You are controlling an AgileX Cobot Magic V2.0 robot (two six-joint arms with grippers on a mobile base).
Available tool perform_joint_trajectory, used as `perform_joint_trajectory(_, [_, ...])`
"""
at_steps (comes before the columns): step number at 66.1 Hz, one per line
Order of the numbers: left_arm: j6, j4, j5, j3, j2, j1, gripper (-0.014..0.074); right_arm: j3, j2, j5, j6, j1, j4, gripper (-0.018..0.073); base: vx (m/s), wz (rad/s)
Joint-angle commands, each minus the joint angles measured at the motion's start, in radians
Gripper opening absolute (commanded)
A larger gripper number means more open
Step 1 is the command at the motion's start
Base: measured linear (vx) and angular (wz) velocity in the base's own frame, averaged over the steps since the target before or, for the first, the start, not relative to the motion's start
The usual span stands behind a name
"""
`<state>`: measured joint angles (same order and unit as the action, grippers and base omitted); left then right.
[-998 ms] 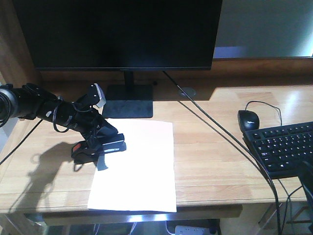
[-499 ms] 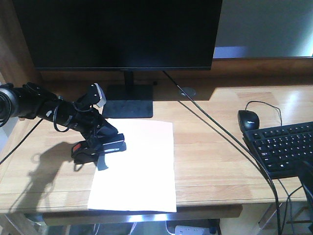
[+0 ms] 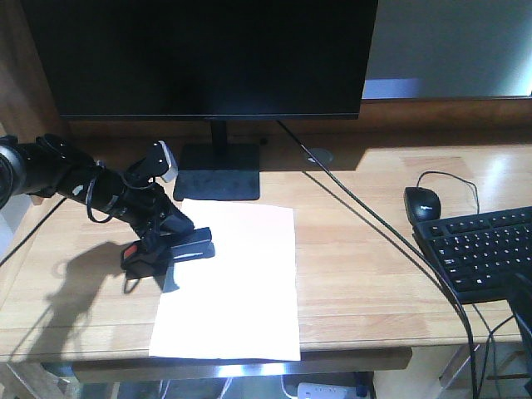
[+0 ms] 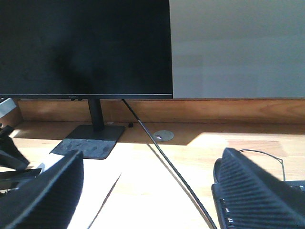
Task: Grab stapler and paper to desk for stapling
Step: 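Push the stapler with the left gripper onto the paper's corner, then open the left gripper and lift it away from the stapler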
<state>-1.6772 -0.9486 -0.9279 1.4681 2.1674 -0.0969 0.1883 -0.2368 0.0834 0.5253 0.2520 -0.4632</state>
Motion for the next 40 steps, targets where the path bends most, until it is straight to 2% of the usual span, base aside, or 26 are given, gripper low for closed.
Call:
perform_joint_trajectory(1, [0.094,0.093,-0.077,-0.009,-0.083,-0.004,-0.0007,0.026,-0.006,-0.065,0.0,-0.003,-0.003,0.056,0.0,0.0])
perform_joint_trajectory(14, [0.251,0.159,0.013,-0.009,-0.231,0.012,-0.0007,0.026,-0.006,-0.065,0.0,-0.003,-0.003,0.056,0.0,0.0])
perform_joint_trajectory(30, [0.597,0.25,0.166,-0.009,-0.424,0.053,-0.0007,0.026,-0.006,-0.065,0.0,-0.003,-0.003,0.056,0.0,0.0])
perform_joint_trajectory(36, [0.705,0.253,0.181,-0.009,-0.493,0.07,-0.0007,0.026,-0.006,-0.065,0.0,-0.003,-0.003,0.056,0.0,0.0])
perform_joint_trajectory(40, [0.745,0.253,0.187,-0.009,-0.533,0.078,-0.0007,0.026,-0.006,-0.065,0.0,-0.003,-0.003,0.056,0.0,0.0])
